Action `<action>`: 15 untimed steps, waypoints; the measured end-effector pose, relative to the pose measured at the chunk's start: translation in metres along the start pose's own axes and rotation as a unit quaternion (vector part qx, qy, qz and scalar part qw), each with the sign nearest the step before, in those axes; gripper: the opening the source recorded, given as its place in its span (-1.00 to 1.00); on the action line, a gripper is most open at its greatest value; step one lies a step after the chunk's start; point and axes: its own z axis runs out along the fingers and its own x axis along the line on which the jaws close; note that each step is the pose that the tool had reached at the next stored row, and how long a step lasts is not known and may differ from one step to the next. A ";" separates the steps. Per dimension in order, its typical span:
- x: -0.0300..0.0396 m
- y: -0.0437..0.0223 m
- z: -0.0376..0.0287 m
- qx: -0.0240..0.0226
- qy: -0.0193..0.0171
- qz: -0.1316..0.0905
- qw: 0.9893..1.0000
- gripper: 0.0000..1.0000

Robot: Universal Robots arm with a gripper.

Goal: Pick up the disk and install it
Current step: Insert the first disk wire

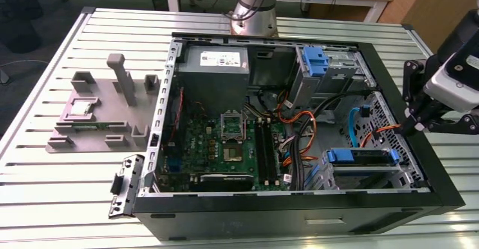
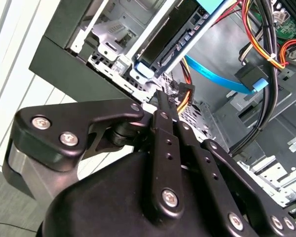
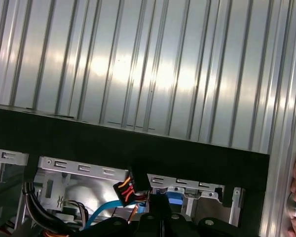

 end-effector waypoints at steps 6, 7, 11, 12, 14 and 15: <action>0.0053 0.0008 -0.0003 0.001 -0.008 -0.007 1.000 -0.80; 0.0058 0.0009 -0.0003 0.001 -0.010 -0.008 1.000 -0.80; 0.0089 0.0013 -0.0005 0.002 -0.017 -0.012 1.000 -0.80; 0.0099 0.0014 -0.0006 0.002 -0.017 -0.013 1.000 -0.80; 0.0112 0.0016 -0.0006 0.002 -0.017 -0.014 1.000 -0.80; 0.0116 0.0017 -0.0007 0.001 -0.017 -0.014 1.000 -0.80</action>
